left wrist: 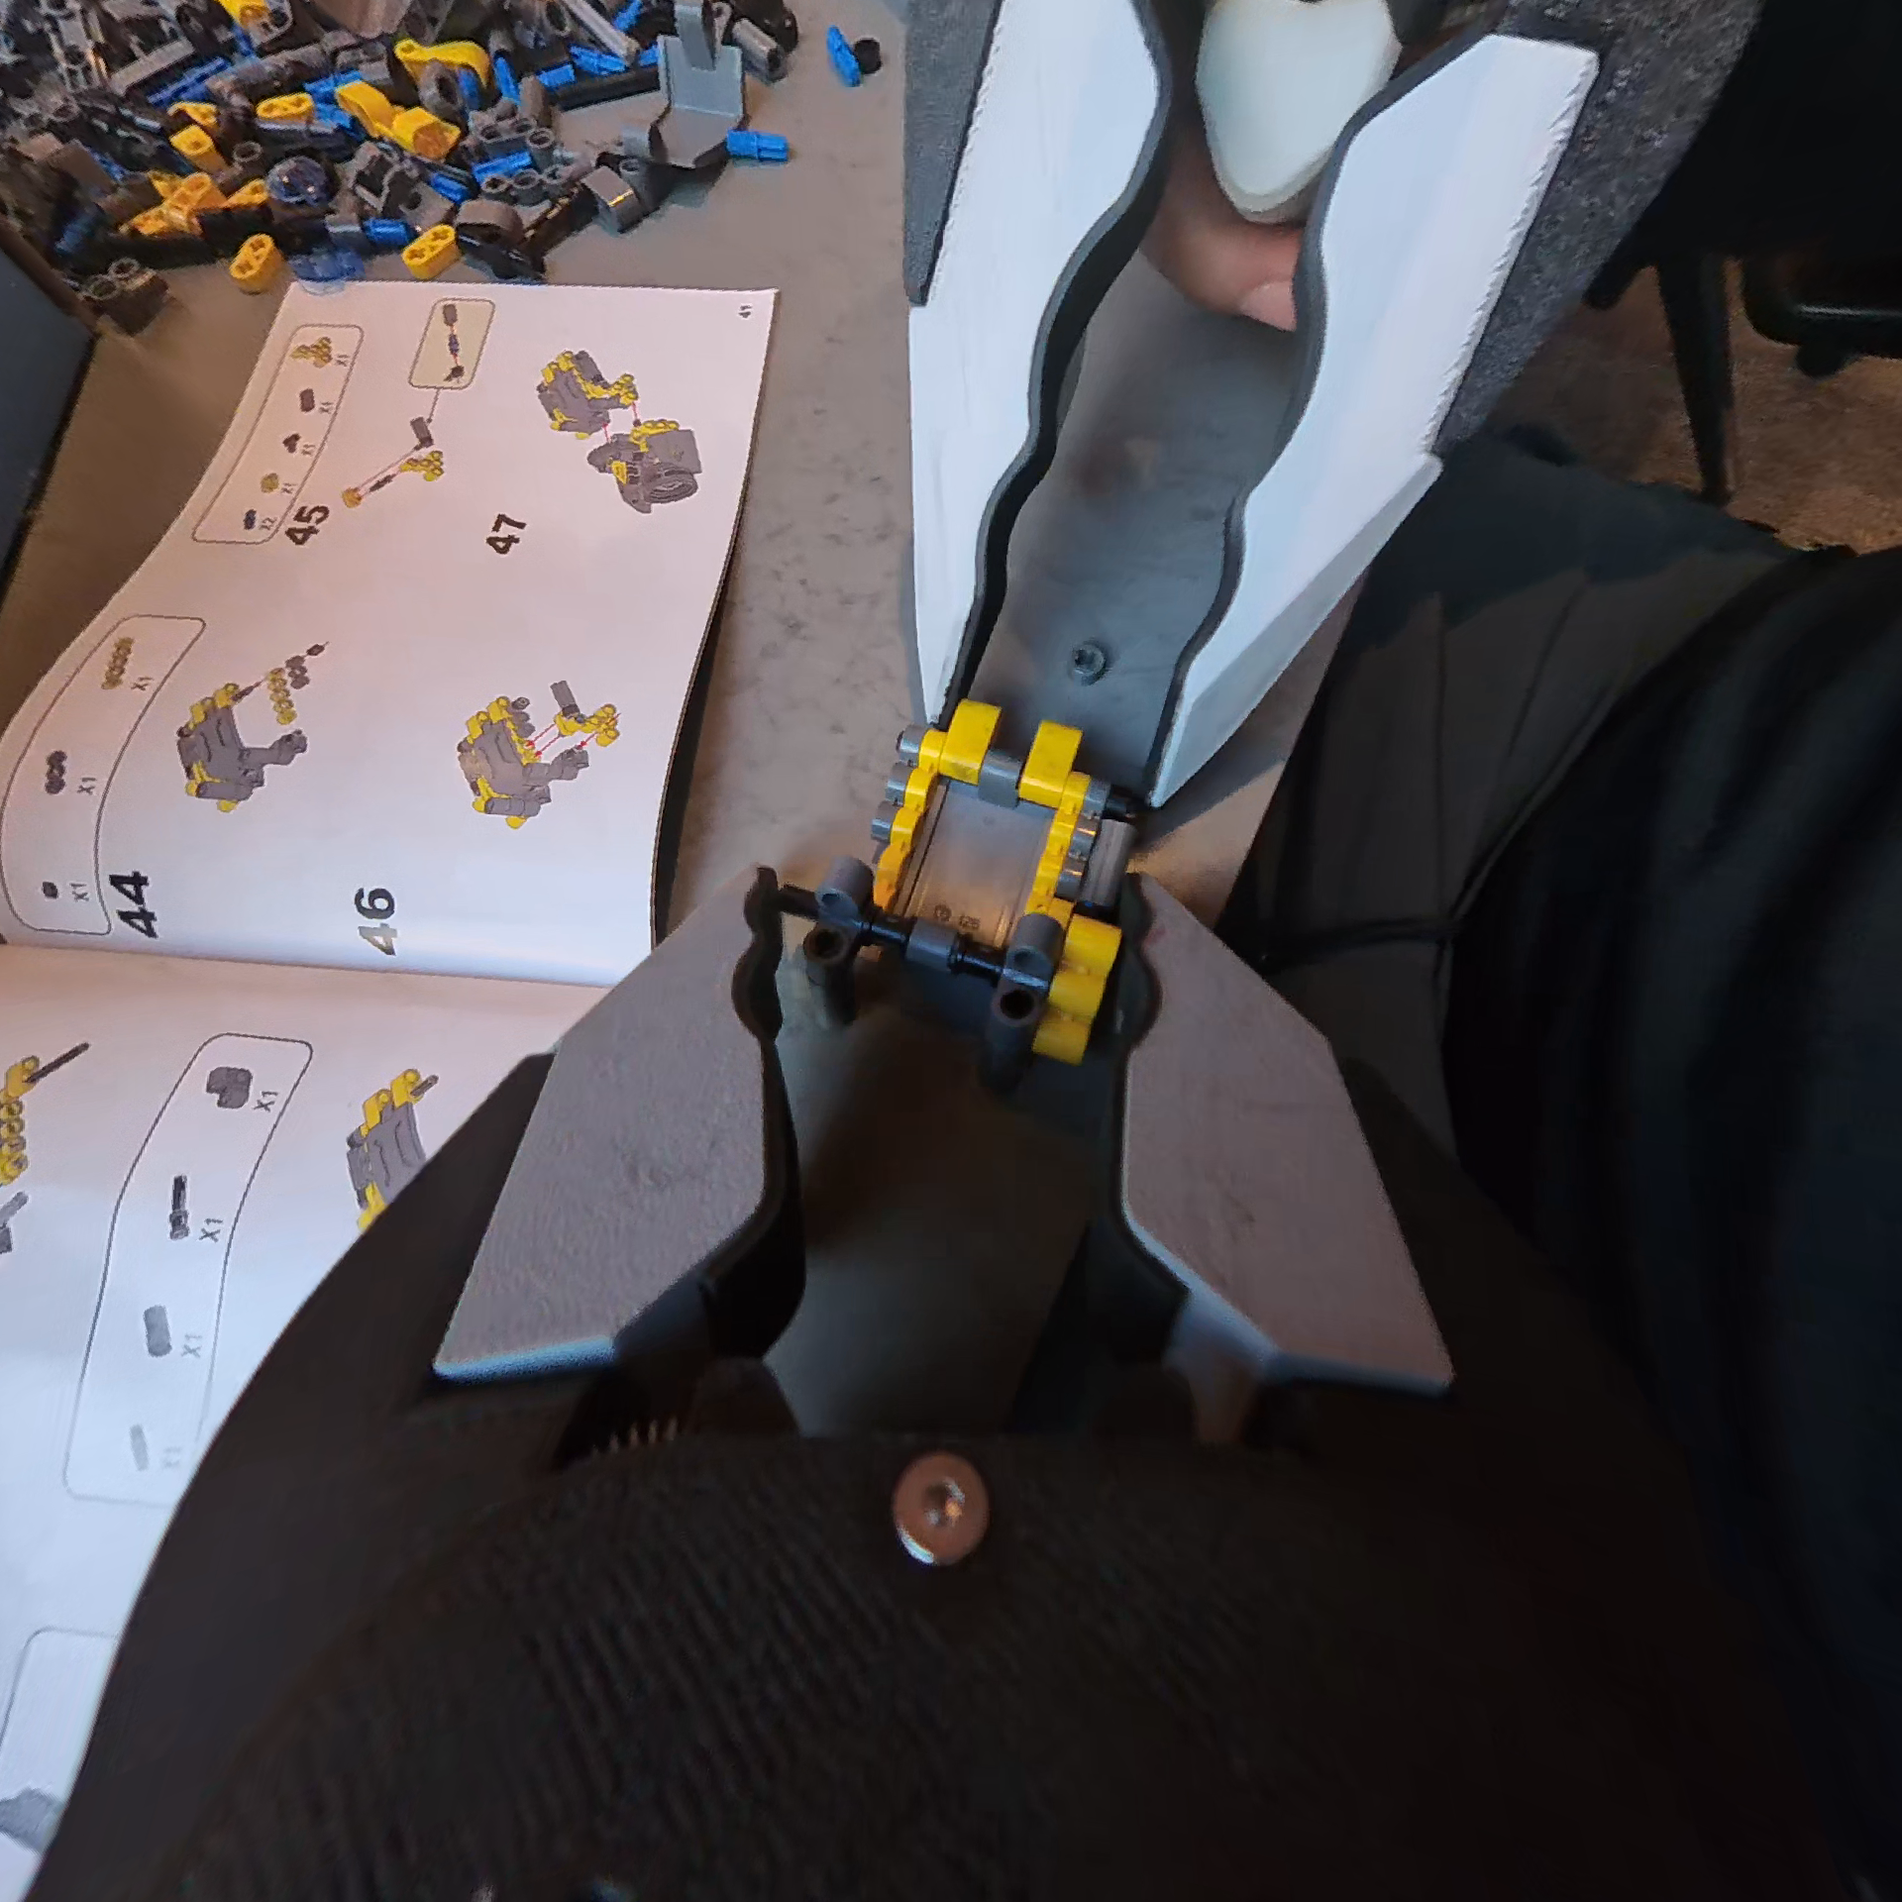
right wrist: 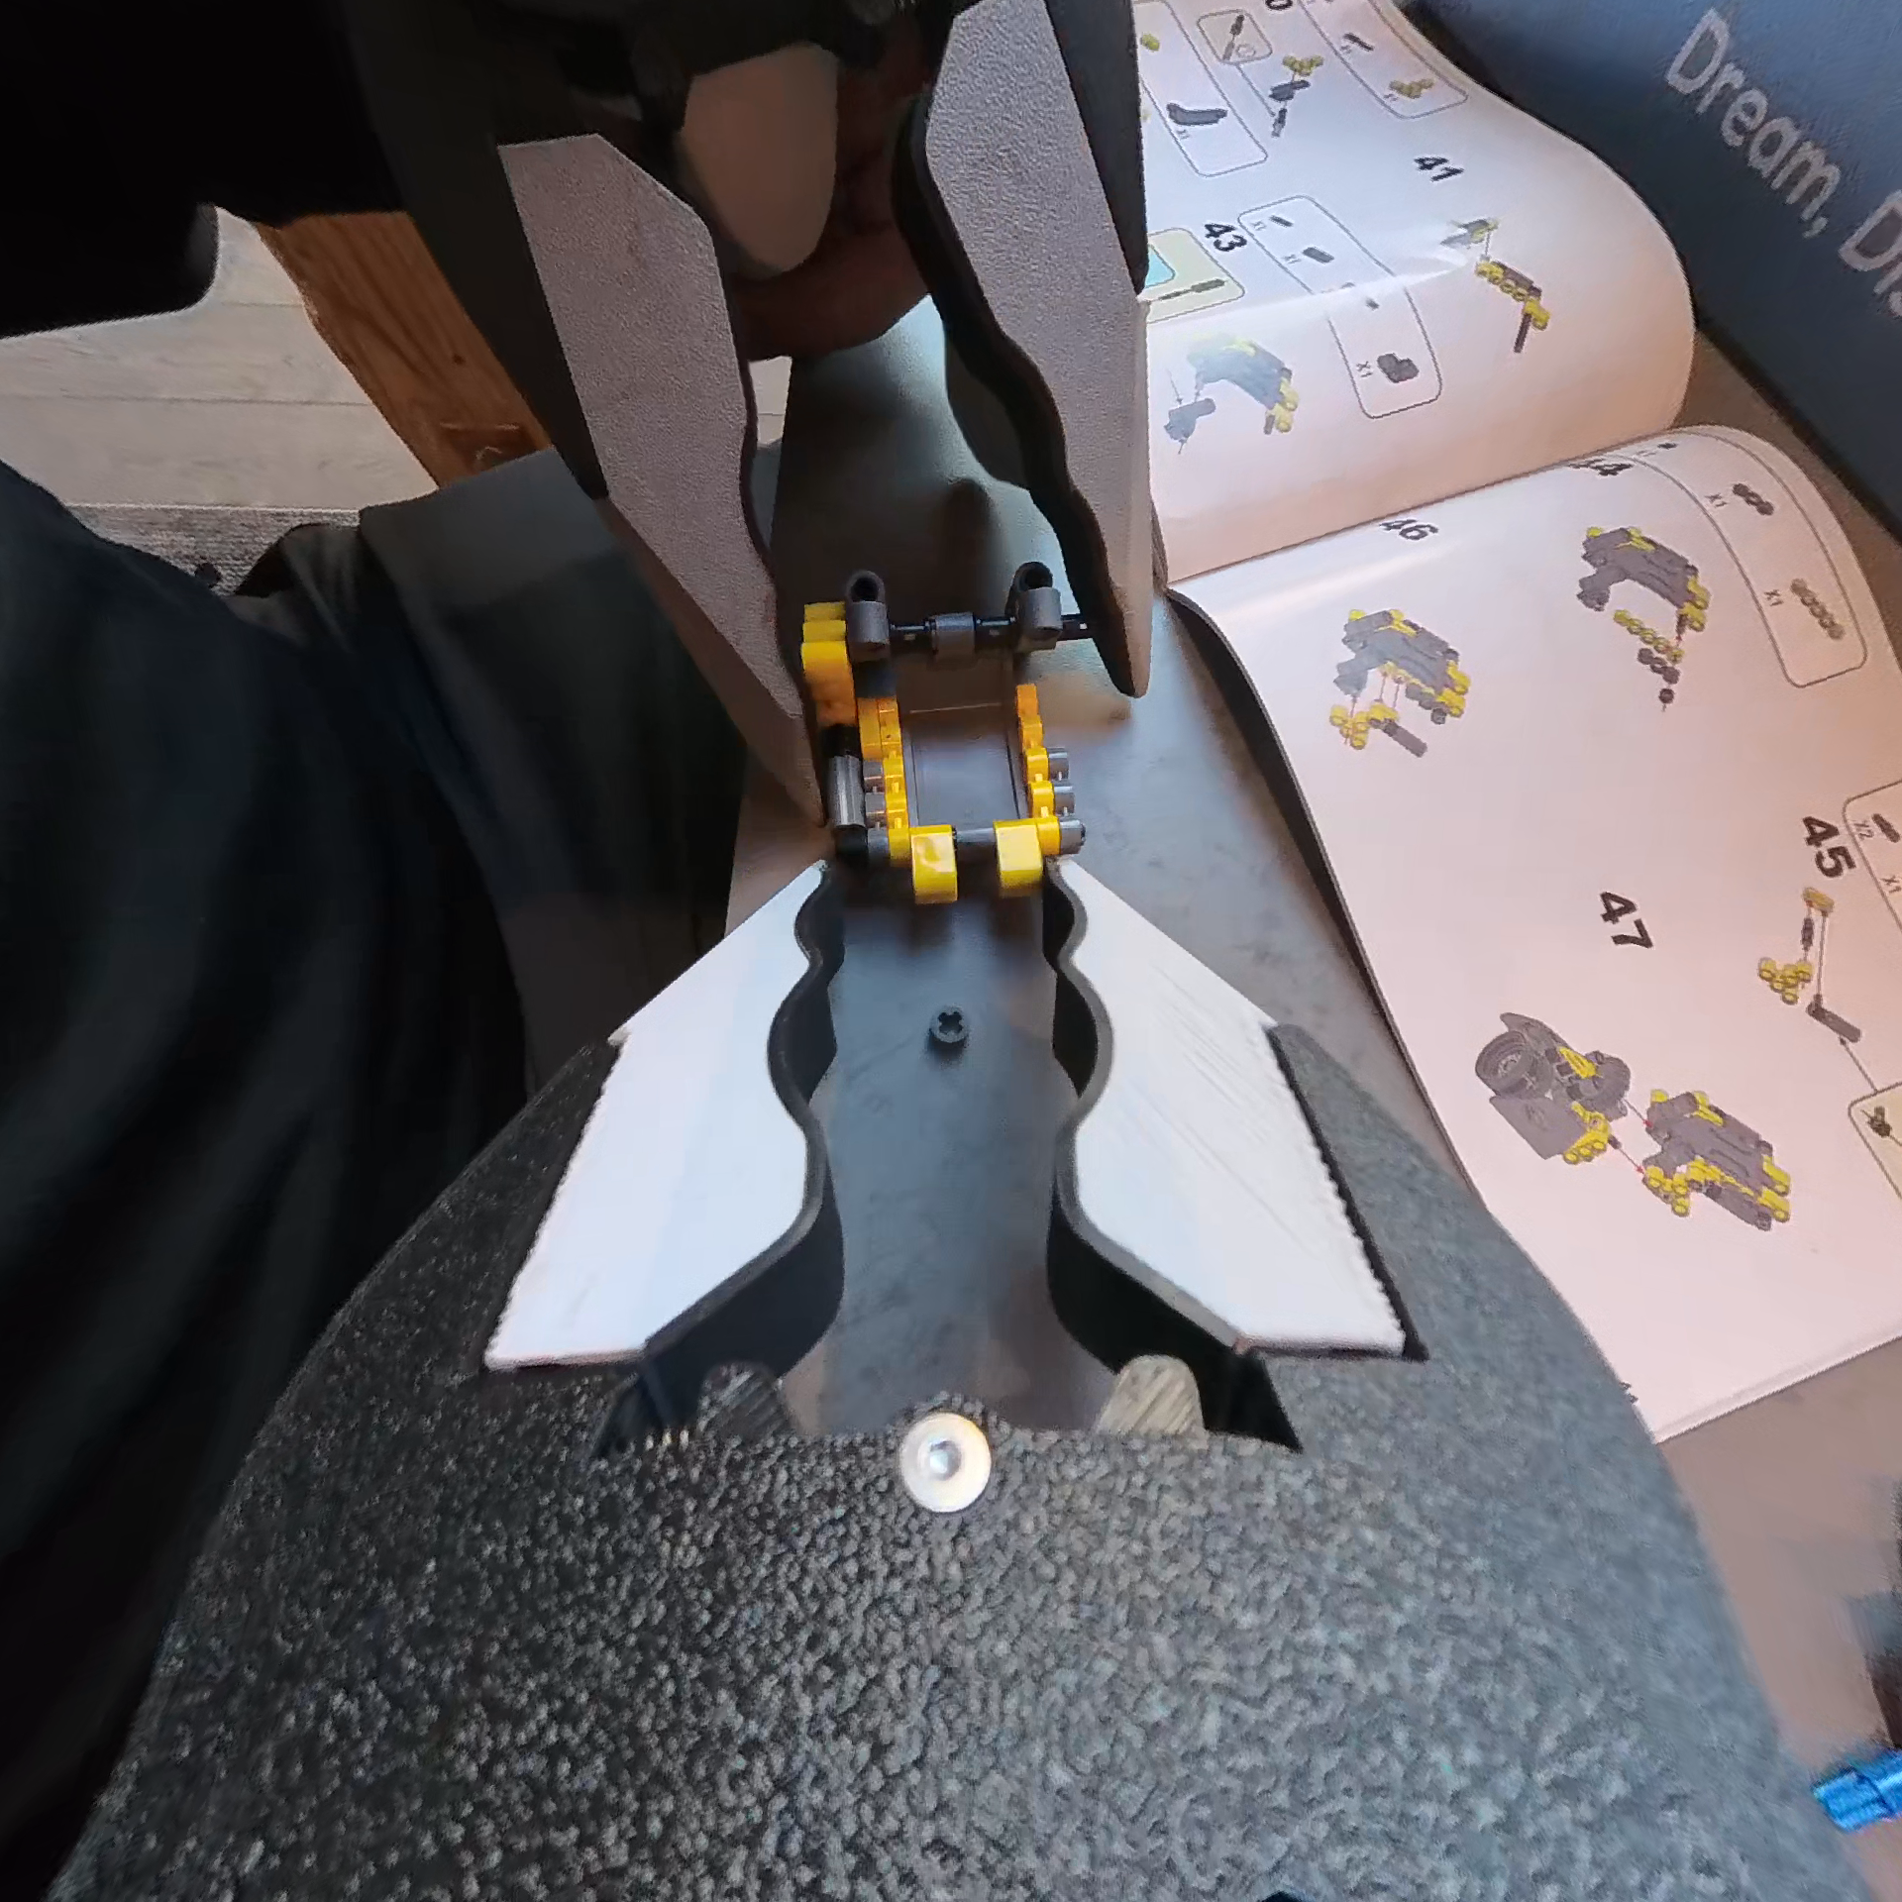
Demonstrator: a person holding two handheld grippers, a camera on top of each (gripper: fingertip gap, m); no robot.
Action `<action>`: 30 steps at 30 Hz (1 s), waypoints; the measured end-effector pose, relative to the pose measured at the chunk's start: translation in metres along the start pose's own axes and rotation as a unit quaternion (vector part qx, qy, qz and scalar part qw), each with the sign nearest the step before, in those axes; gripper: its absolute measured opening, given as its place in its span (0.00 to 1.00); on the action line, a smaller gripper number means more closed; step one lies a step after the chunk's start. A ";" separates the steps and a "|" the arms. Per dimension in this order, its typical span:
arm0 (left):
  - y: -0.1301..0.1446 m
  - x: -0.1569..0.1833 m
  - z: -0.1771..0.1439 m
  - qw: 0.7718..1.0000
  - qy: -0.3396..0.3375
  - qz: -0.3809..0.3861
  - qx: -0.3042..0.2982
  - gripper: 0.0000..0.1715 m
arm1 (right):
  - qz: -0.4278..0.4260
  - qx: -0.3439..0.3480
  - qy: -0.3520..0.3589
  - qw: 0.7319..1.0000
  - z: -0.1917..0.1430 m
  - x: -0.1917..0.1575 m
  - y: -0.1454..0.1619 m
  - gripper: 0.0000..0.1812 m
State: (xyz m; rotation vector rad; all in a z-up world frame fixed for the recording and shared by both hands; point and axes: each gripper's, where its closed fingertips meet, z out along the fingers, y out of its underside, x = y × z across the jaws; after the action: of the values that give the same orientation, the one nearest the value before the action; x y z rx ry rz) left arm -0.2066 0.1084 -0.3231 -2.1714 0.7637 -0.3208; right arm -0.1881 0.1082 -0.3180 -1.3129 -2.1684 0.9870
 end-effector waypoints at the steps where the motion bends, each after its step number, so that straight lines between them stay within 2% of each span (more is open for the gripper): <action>1: 0.000 0.000 0.000 1.000 -0.001 -0.005 0.000 0.37 | 0.000 0.000 0.001 1.000 0.000 0.000 0.000 0.21; 20: -0.003 0.004 0.005 1.000 0.015 -0.004 -0.008 0.38 | -0.001 -0.016 -0.001 1.000 0.005 -0.001 0.003 0.21; 30: -0.003 0.006 0.001 0.999 0.026 0.041 -0.012 0.38 | -0.008 -0.015 -0.004 1.000 0.005 -0.003 0.003 0.21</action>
State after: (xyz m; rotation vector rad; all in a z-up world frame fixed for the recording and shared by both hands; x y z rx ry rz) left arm -0.1998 0.1066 -0.3222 -2.1539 0.8877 -0.3275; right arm -0.1884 0.1047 -0.3235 -1.3048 -2.2043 0.9582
